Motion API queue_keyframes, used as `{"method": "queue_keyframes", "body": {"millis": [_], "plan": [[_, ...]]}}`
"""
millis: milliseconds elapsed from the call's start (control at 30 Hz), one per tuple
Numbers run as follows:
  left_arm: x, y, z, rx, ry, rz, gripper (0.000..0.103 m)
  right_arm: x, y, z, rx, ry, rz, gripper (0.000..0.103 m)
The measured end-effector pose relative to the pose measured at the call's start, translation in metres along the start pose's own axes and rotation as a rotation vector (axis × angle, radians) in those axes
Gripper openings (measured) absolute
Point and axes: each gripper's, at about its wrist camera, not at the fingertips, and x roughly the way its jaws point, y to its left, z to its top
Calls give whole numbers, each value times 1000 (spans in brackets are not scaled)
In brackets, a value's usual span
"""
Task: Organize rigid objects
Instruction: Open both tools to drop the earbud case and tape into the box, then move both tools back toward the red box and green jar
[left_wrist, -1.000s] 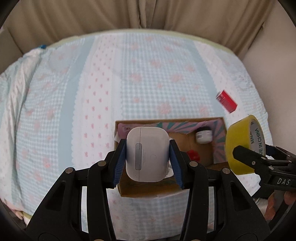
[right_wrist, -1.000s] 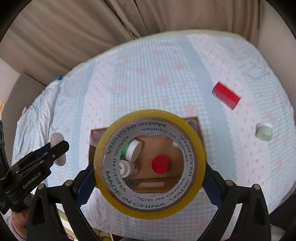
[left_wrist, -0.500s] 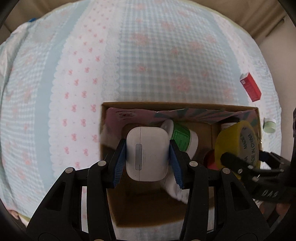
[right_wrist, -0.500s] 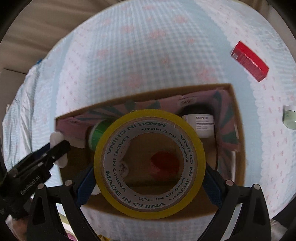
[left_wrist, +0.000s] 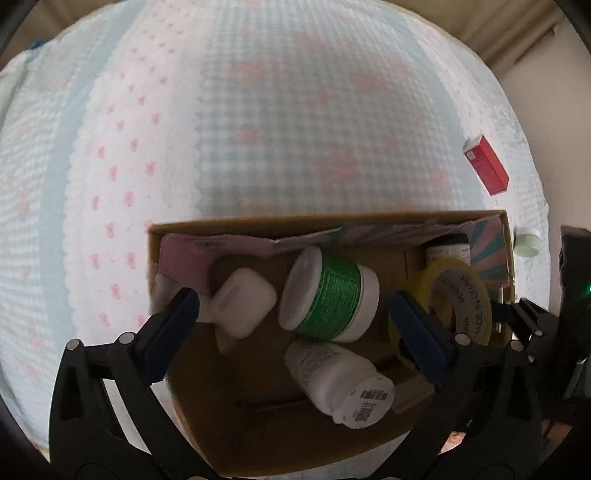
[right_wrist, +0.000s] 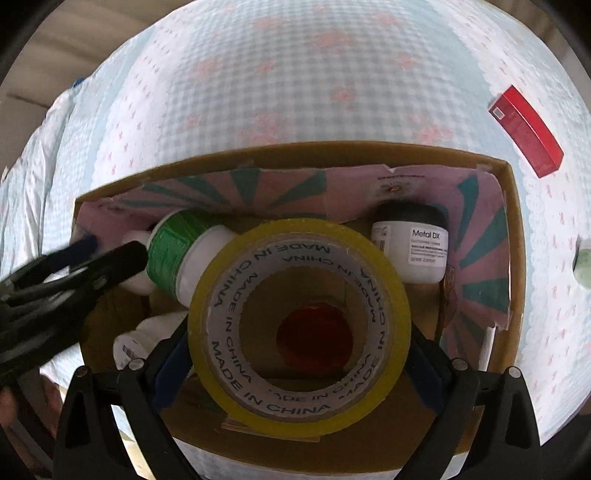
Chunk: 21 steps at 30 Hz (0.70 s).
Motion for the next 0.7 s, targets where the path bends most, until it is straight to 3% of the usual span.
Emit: {"method": "queue_keyframes", "body": {"millis": [67, 233, 700], "plan": [[-4, -2, 0, 3, -6, 19, 103, 1, 1, 0, -9, -2, -2, 103], [-14, 2, -3, -33, -25, 1, 103, -16, 3, -1, -49, -124, -3, 103], [-51, 0, -20, -45, -93, 18, 103, -44, 5, -16, -60, -143, 28, 103]]}}
